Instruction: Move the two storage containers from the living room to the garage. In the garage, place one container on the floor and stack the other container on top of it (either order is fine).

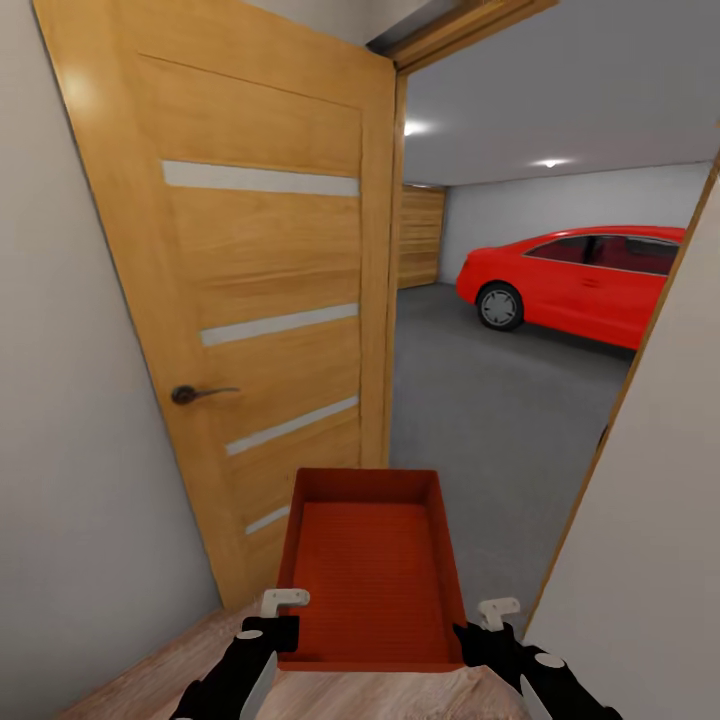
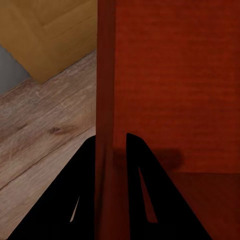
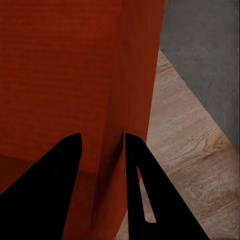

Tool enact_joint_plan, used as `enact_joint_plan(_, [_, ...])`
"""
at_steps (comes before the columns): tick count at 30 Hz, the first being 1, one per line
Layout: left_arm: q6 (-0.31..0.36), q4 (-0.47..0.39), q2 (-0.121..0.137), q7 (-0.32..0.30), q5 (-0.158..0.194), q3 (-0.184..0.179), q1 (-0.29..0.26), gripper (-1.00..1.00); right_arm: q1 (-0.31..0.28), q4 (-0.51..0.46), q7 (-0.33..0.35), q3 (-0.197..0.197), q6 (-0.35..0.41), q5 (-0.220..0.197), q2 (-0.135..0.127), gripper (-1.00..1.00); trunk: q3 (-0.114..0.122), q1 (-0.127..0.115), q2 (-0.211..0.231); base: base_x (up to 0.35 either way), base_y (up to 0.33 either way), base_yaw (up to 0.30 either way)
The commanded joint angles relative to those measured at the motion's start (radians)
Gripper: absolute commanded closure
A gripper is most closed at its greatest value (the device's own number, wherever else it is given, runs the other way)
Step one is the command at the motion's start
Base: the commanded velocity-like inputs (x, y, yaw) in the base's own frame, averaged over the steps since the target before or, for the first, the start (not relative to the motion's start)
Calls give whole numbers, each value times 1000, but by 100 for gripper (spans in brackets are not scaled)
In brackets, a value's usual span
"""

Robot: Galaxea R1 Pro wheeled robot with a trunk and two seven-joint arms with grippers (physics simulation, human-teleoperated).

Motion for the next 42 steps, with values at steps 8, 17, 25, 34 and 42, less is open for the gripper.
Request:
enact_joint_plan(8, [8,-40,-1,3,-9,51,-1,100,0,-1,2,9,3,-3,-1,100,-2,0,-2,0,0,-271])
enact_joint_plan(17, [8,-40,-1,3,-9,51,-1,100,0,-1,2,9,3,-3,-1,100,-2,0,-2,0,0,-271])
enact_joint_plan(25, [8,-40,0,3,-9,52,-1,100,0,-1,2,9,3,-3,-1,100,-2,0,-2,0,0,-271])
enact_joint_plan(34, [8,-40,0,3,-9,51,-1,100,0,-1,2,9,3,-3,-1,100,-2,0,-2,0,0,-209])
enact_joint_plan(42, [8,-40,0,3,-9,51,-1,100,0,-1,2,9,3,-3,-1,100,-2,0,-2,0,164,-8])
